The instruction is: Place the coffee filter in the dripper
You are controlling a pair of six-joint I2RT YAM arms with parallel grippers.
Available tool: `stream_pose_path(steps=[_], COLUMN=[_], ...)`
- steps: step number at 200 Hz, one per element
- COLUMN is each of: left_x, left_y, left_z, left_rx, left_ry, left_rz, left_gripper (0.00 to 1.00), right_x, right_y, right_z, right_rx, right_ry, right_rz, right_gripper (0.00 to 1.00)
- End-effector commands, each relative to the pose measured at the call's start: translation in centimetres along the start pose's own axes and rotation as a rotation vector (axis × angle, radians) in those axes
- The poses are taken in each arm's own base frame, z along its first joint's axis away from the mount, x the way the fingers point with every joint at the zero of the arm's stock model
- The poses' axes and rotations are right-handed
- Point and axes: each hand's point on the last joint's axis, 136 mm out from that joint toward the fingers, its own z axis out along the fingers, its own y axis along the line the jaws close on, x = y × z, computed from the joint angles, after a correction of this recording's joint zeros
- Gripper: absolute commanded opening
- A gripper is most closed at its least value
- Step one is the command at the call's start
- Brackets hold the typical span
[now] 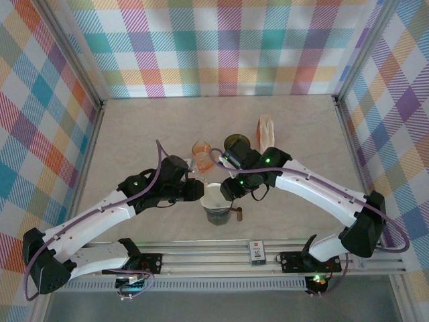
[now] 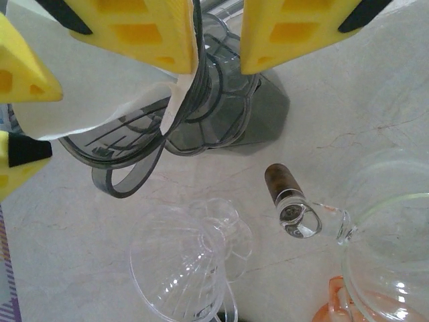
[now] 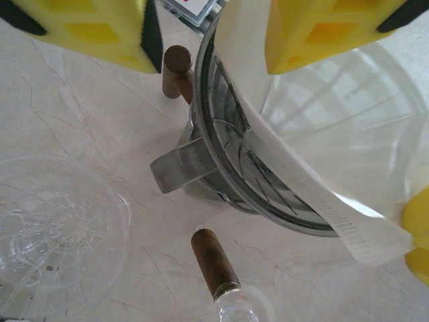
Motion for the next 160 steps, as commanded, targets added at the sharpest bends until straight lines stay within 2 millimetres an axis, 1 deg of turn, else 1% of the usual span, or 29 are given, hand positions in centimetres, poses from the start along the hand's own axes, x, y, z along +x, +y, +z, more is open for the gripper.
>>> stream_pose_path(steps=[1,9,24,29,39,107,160], left_x=[0.0,0.0,-0.1,-0.1,-0.2,-0.1,0.1], left_y=[-0.1,-0.1,-0.1,-0.2,-0.3,-0.1,0.0], left_z=[0.3,0.3,0.2,0.1,0.1,0.3,0.6], left_rx=[0.019,0.02,0.022,0.024,0.027,0.023,0.02], left_ry=[-0.001,-0.001,-0.004,-0.005,-0.007,-0.004,0.003], left_rz=[-0.013,-0.015,-0.018,-0.016,-0.015,-0.018,-0.021], left_gripper=[0.26,0.28,0.31,0.32,0.32,0.32,0.32], right_x=[0.1,-0.1,-0.7,-0.9,-1.1,-0.4,0.2], right_y=[0.1,0.3,0.9,1.0,1.1,0.3,-0.1], right_z=[0.9,0.9,0.6,0.6,0.6,4.0,5.7], right_rx=[-0.002,-0.013,-0.038,-0.043,-0.047,-0.009,0.005], right_ry=[0.012,0.007,-0.018,-0.024,-0.027,0.046,0.075], right_rz=[0.006,0.0,-0.012,-0.016,-0.019,-0.013,-0.009], right_gripper=[0.57,0.64,0.72,0.78,0.82,0.83,0.83])
